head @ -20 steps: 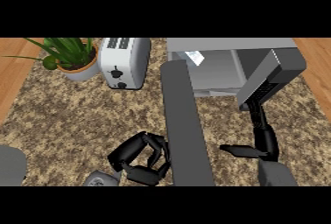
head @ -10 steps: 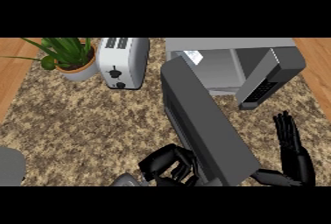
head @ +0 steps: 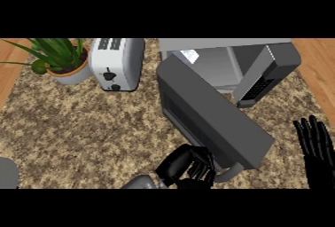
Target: Pick up the milk, place it into the microwave and close the microwave
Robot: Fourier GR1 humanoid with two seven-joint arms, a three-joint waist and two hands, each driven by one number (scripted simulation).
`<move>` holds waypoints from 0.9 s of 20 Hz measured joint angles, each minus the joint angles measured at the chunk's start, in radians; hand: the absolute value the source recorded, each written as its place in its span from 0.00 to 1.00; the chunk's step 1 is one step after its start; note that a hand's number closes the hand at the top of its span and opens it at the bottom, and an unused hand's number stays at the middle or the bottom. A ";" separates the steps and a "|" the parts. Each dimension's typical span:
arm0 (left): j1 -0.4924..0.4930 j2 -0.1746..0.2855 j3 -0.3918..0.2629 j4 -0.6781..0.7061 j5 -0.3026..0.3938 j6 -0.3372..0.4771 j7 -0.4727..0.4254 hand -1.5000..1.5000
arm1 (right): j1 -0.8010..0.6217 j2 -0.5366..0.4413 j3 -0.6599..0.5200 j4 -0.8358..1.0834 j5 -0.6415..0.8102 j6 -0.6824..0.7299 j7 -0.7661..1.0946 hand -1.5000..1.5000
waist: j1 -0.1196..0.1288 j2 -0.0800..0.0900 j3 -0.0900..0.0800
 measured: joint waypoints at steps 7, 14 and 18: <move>-0.103 -0.004 -0.044 0.017 0.160 0.169 -0.040 1.00 | -0.015 -0.049 0.015 -0.098 -0.071 0.085 0.064 0.00 | -0.045 0.011 -0.002; -0.230 -0.009 -0.042 0.047 0.291 0.257 -0.065 1.00 | -0.025 -0.101 0.042 -0.179 -0.124 0.163 0.119 0.00 | -0.099 0.022 -0.002; -0.294 -0.012 -0.022 0.089 0.358 0.296 -0.064 1.00 | -0.034 -0.115 0.046 -0.210 -0.169 0.192 0.144 0.00 | -0.129 0.031 -0.002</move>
